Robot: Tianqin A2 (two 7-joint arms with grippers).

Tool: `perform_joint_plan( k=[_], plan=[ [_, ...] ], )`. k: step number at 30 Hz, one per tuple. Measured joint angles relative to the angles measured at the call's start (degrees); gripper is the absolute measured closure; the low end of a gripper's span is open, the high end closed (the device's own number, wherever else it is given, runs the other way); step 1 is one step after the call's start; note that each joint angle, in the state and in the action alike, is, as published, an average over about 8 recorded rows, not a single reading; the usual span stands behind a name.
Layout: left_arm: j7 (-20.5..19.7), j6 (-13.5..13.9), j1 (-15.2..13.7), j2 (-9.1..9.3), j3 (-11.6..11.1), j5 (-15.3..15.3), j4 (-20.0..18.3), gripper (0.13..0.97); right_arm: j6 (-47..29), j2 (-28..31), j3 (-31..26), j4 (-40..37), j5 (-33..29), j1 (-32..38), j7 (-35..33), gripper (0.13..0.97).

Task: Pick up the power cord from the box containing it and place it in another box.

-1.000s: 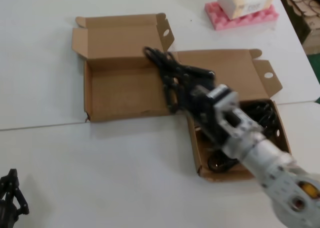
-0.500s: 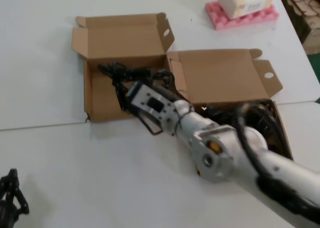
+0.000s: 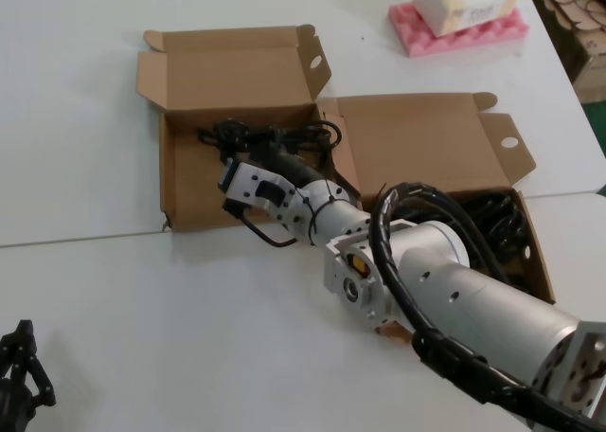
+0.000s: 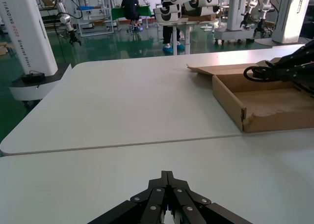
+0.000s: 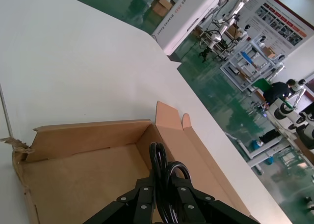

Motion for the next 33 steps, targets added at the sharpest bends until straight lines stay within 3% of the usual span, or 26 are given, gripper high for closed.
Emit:
perform_joint_plan(
  k=[16,22,28,33],
  plan=[
    [0.0,0.0,0.0,0.0,0.0,0.0,0.0,0.934,-0.5,1.6,-0.1,2.4,2.5,0.3,0.0,0.866],
    [0.0,0.0,0.0,0.0,0.0,0.0,0.0,0.934,-1.7,2.9,-0.1,4.8,4.2,0.0,0.0,0.791],
    [0.0,0.0,0.0,0.0,0.0,0.0,0.0,0.934,-2.9,7.1,-0.1,12.7,7.2,-0.2,0.0,0.766],
    [0.0,0.0,0.0,0.0,0.0,0.0,0.0,0.934,-0.8,13.9,0.1,24.1,10.9,-0.3,0.0,0.662]
  ],
)
